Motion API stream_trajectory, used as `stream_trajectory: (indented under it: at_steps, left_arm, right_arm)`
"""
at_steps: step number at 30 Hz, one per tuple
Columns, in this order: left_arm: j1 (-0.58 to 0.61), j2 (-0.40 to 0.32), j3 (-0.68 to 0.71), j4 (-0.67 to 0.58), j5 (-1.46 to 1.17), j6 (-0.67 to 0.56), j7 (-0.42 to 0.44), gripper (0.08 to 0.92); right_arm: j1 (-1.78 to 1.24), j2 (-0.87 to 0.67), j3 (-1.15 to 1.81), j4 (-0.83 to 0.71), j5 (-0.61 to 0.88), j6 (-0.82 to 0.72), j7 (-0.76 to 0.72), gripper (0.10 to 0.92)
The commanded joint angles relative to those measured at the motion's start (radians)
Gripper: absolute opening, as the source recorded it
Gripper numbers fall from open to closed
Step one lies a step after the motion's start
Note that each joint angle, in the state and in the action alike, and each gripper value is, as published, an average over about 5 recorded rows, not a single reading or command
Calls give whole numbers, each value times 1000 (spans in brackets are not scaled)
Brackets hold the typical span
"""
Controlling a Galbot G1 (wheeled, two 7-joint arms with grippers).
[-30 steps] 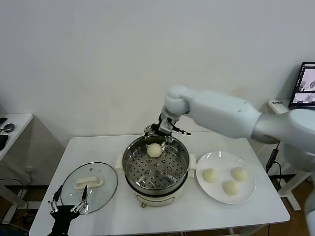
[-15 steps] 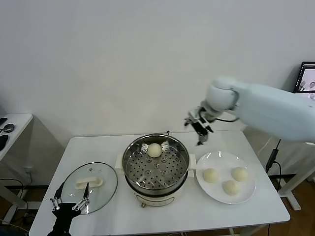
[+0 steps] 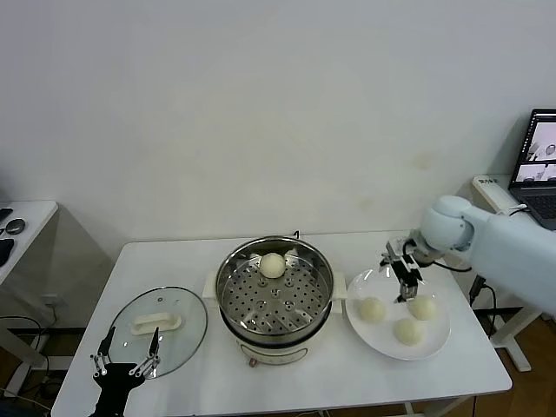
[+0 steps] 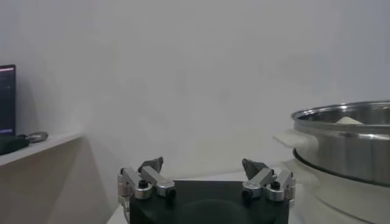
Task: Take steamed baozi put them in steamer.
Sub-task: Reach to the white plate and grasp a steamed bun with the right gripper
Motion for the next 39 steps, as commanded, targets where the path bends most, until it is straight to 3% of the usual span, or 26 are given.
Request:
stream_trajectory:
  at_steps: [1,10,18,33,39]
  left_arm:
    - [3,0,-4,1,2,0,0,823]
    - [6,0,-17,7,2,0,1,823]
    - [3,-3,-22,10,1,-1,1,823]
    - [4,-4,-24,7,1,-1,1,823]
    - [0,0,-13,2,1,0,2,823]
  right_arm:
    - [-250,50,158,-101,-117,28,18,823]
    - [-295,199,197,-218,-182,69,56,823]
    - [-299,242,205,-267,-213,71,49,813]
    - [-268,214,207,-232,-197,57,21,471]
    - [-81,102,133,-123,-79,35,7,459]
